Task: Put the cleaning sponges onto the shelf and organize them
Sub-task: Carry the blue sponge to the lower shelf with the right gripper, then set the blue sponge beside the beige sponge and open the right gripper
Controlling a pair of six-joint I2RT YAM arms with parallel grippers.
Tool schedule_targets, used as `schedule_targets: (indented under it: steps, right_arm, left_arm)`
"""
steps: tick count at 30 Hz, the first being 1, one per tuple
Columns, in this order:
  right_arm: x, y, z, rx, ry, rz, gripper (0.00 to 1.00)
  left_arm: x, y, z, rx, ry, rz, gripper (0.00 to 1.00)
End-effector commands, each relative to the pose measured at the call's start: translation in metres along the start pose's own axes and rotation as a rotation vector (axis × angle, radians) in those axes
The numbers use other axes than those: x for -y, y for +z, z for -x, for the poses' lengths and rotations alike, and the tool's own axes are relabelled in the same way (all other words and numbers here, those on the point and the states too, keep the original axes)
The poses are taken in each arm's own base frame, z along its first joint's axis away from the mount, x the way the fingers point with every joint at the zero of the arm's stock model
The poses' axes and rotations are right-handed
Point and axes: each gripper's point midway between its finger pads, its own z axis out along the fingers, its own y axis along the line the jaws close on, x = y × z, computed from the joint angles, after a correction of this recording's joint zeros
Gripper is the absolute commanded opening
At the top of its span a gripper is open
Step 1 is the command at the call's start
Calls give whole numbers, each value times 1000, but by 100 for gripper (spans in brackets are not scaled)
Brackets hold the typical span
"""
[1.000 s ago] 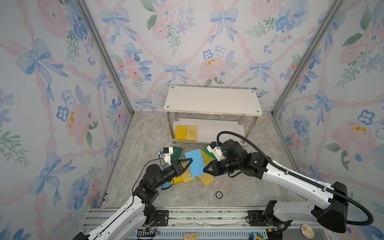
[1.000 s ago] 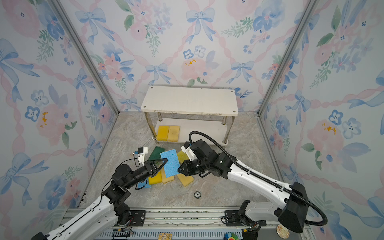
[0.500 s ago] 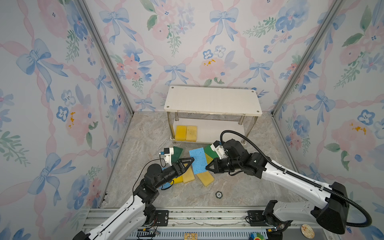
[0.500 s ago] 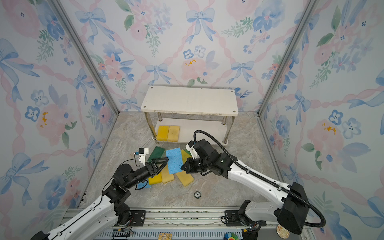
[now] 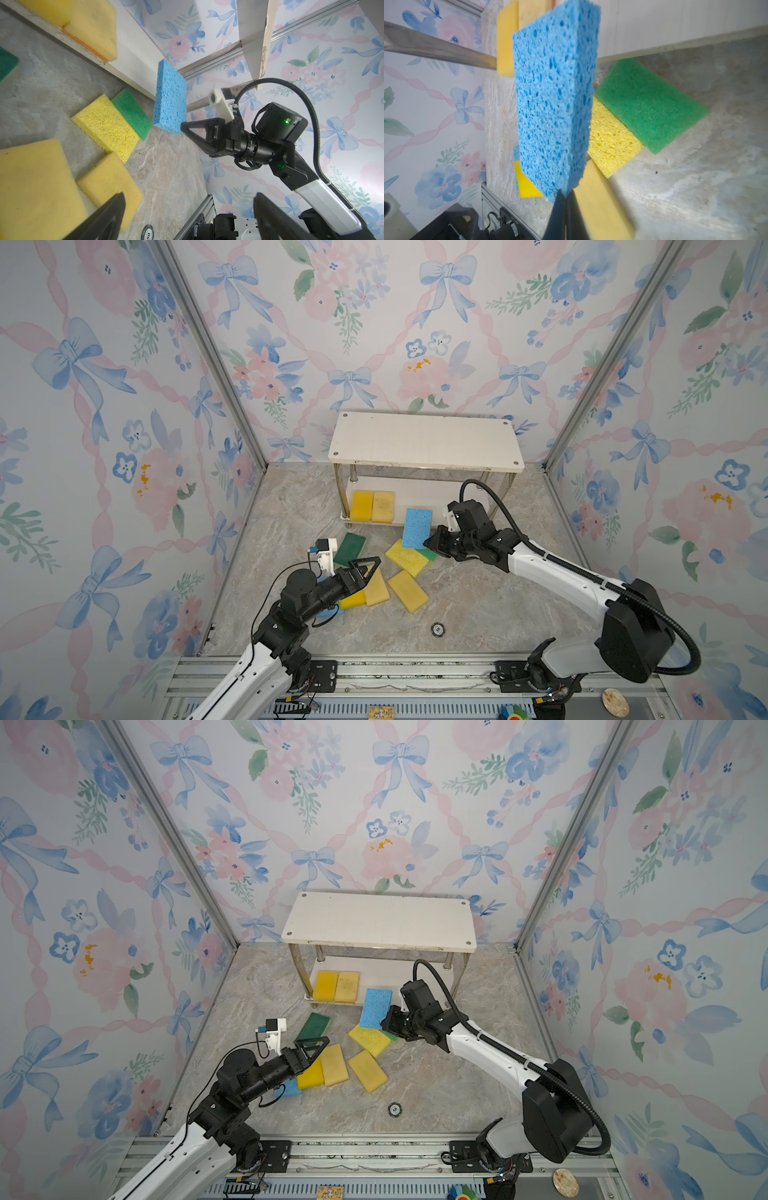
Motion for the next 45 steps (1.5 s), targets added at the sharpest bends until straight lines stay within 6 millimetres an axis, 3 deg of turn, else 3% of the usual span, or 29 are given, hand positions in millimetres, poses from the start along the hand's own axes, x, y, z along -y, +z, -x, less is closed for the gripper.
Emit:
schedule_targets:
  steps: [1,10,22,36,45]
  right_arm:
    - [-13,4,37,92,-31,19,3]
    - [3,50,67,35,-83,6,2]
    - [3,80,88,10,-111,16,2]
    - [7,92,91,-46,-150,1,3]
    - [6,94,92,-60,-166,-6,19]
  left_arm:
    - [-2,-7,-2,-9,13,4,98]
    - [-6,-13,-3,-11,-11,-3,98]
    - [-7,-13,-2,-19,-13,4,98]
    - [-16,-12,-2,-19,-21,26,98]
    - [-15,-12,0,-19,-20,28,98]
